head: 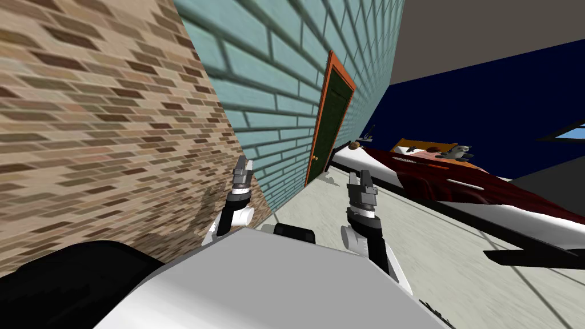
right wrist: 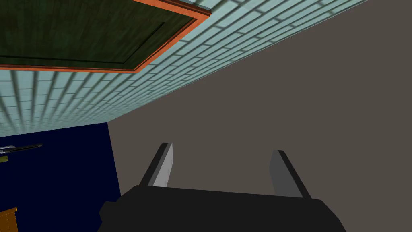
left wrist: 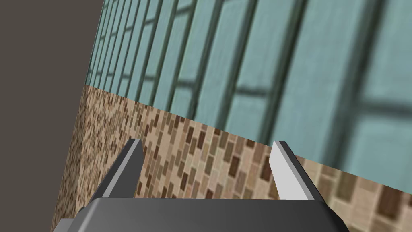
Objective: Pull the door open
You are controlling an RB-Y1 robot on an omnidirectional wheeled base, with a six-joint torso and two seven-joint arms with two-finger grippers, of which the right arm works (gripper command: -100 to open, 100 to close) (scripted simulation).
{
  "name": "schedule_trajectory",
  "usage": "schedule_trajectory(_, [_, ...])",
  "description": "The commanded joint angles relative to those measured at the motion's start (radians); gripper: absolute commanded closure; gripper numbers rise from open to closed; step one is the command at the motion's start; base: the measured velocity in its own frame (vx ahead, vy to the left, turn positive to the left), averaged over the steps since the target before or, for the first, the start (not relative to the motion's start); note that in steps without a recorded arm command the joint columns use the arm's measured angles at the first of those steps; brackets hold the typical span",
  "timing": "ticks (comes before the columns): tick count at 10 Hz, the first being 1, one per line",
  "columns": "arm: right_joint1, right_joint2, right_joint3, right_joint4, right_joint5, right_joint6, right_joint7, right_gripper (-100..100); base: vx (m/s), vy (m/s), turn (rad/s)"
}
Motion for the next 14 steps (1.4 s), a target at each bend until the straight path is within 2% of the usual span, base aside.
schedule_trajectory(1, [-0.013,-0.007,0.001,0.034,0.006,-0.008,0.022,-100,0.058,-0.027,0.065])
schedule_trajectory(4, [-0.04,-0.02,0.003,0.107,0.019,-0.026,0.068,-100,0.126,-0.073,0.07])
schedule_trajectory(7, [-0.058,-0.027,0.005,0.155,0.027,-0.038,0.099,-100,0.091,-0.049,0.04])
schedule_trajectory(8, [-0.072,-0.033,0.006,0.191,0.033,-0.047,0.122,-100,0.081,-0.07,0.068])
schedule_trajectory(14, [-0.12,-0.051,0.01,0.317,0.055,-0.078,0.202,-100,0.095,-0.065,0.059])
